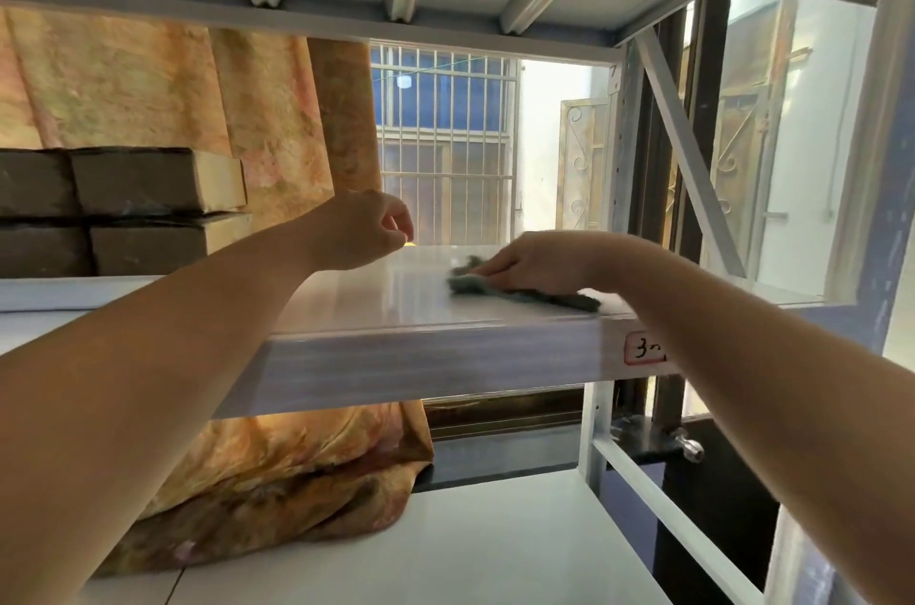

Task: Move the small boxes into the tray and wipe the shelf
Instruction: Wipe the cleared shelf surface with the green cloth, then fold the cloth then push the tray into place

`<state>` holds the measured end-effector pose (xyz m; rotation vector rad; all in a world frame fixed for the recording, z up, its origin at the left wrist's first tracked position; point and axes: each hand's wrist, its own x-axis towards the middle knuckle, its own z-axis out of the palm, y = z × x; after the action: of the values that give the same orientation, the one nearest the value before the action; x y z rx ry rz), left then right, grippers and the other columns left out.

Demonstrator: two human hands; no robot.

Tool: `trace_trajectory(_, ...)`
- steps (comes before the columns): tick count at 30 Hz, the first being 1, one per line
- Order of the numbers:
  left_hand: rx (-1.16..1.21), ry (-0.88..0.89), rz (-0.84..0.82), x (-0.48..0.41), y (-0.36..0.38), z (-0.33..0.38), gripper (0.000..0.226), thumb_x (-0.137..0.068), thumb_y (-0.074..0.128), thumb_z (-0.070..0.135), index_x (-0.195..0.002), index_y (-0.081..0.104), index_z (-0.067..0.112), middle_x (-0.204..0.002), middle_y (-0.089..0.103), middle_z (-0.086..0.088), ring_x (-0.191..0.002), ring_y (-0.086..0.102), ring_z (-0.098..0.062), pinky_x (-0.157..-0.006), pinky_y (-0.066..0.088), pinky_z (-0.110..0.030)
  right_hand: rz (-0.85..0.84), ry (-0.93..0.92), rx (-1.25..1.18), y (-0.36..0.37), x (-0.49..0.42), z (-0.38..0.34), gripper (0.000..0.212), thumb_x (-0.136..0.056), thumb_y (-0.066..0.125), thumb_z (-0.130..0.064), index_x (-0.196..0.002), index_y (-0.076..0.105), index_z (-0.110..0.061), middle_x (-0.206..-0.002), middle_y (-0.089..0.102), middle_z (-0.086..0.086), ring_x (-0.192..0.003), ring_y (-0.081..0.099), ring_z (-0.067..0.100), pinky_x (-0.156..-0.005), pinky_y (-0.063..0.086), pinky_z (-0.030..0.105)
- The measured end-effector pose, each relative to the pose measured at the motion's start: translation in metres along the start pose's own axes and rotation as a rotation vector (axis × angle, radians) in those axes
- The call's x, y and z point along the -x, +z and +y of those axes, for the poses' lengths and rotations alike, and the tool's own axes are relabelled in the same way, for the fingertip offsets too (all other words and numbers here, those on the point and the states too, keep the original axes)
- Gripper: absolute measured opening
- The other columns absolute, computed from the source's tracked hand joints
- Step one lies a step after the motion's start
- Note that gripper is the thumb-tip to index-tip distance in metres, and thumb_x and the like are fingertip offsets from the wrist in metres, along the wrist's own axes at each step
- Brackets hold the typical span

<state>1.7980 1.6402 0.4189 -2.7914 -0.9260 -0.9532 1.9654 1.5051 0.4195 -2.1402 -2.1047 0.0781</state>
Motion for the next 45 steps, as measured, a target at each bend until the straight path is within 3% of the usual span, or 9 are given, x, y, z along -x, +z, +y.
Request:
trace_trajectory(4, -0.027, 0.027, -0.066, 0.000, 0.004, 0.006, 0.020, -0.093, 0.053, 0.023, -0.100, 0.068, 0.012, -0.084, 0.061, 0.004, -0.080, 0.058, -0.013, -0.071, 0.045, -0.023, 0.038, 0.270, 0.091, -0.001, -0.008, 0.046, 0.039, -0.101, 0.033, -0.031, -0.138, 0.047, -0.028, -0.132, 0.053, 0.005, -0.115, 0.050, 0.023, -0.099, 0.037, 0.034)
trace_trajectory(10, -0.056, 0.042, -0.141, -0.001, 0.006, 0.007, 0.024, -0.091, 0.056, 0.032, -0.100, 0.067, 0.012, -0.087, 0.062, 0.004, -0.076, 0.056, -0.008, -0.061, 0.041, -0.012, 0.297, 0.173, 0.136, 0.010, -0.021, 0.029, 0.031, -0.096, 0.047, -0.024, -0.123, 0.063, -0.022, -0.130, 0.057, 0.003, -0.112, 0.055, 0.024, -0.095, 0.046, 0.033)
trace_trajectory(16, 0.109, 0.098, -0.115, 0.000, 0.003, 0.011, 0.050, -0.078, 0.072, 0.037, -0.122, 0.053, 0.020, -0.109, 0.055, 0.013, -0.090, 0.055, -0.006, -0.069, 0.039, -0.006, 0.500, -0.084, -0.471, -0.001, -0.037, -0.007, 0.031, -0.093, 0.055, -0.028, -0.122, 0.062, -0.017, -0.117, 0.063, 0.004, -0.093, 0.059, 0.014, -0.084, 0.051, 0.024)
trace_trajectory(20, 0.500, 0.006, -0.080, -0.003, -0.006, 0.002, 0.058, -0.072, 0.077, 0.040, -0.124, 0.055, 0.025, -0.124, 0.059, 0.006, -0.101, 0.061, -0.010, -0.090, 0.050, -0.027, 0.330, -0.123, -0.826, -0.021, -0.042, -0.012, 0.032, -0.096, 0.051, -0.025, -0.120, 0.061, -0.005, -0.094, 0.066, 0.003, -0.077, 0.065, 0.012, -0.061, 0.055, 0.017)
trace_trajectory(26, 0.774, -0.169, -0.053, -0.007, -0.007, 0.001, 0.041, -0.086, 0.062, 0.034, -0.123, 0.051, 0.020, -0.103, 0.065, -0.001, -0.100, 0.061, -0.017, -0.090, 0.047, -0.035, 0.139, -0.128, -1.055, -0.036, -0.049, -0.016, 0.036, -0.100, 0.044, -0.023, -0.110, 0.061, 0.006, -0.078, 0.063, 0.006, -0.059, 0.064, 0.010, -0.053, 0.055, 0.016)
trace_trajectory(31, 0.828, -0.285, 0.167, -0.009, -0.008, -0.008, 0.022, -0.091, 0.058, 0.023, -0.107, 0.063, 0.007, -0.087, 0.065, -0.005, -0.077, 0.061, -0.015, -0.065, 0.050, -0.022, 0.059, -0.150, -0.814, -0.040, -0.070, -0.014, 0.054, -0.091, 0.029, -0.062, -0.115, 0.058, -0.024, -0.097, 0.065, -0.008, -0.087, 0.064, 0.008, -0.065, 0.052, 0.015)
trace_trajectory(35, 0.921, -0.427, 0.307, -0.014, -0.010, -0.017, 0.012, -0.092, 0.050, 0.013, -0.091, 0.058, 0.004, -0.088, 0.057, -0.013, -0.079, 0.055, -0.022, -0.072, 0.050, -0.033, -0.191, -0.247, -0.820, -0.036, -0.084, 0.004, 0.032, -0.095, 0.050, -0.025, -0.124, 0.049, -0.038, -0.117, 0.064, -0.006, -0.103, 0.065, 0.017, -0.078, 0.056, 0.025)
trace_trajectory(40, 1.008, -0.663, 0.468, -0.022, -0.009, -0.027, 0.013, -0.090, 0.050, 0.015, -0.101, 0.056, 0.012, -0.103, 0.060, -0.007, -0.099, 0.056, -0.024, -0.090, 0.052, -0.041, -0.132, -0.034, -0.868, -0.026, -0.096, 0.033, 0.033, -0.090, 0.054, -0.005, -0.122, 0.059, -0.013, -0.103, 0.065, 0.008, -0.086, 0.064, 0.021, -0.067, 0.058, 0.029)
trace_trajectory(45, 1.091, -0.833, 0.452, -0.021, -0.010, -0.033, 0.028, -0.090, 0.053, 0.017, -0.117, 0.053, 0.010, -0.107, 0.058, -0.007, -0.096, 0.057, -0.023, -0.077, 0.055, -0.035, 0.044, 0.178, -1.091, -0.027, -0.097, 0.035, 0.035, -0.089, 0.061, -0.020, -0.116, 0.057, 0.003, -0.081, 0.061, 0.010, -0.066, 0.059, 0.017, -0.056, 0.052, 0.025)
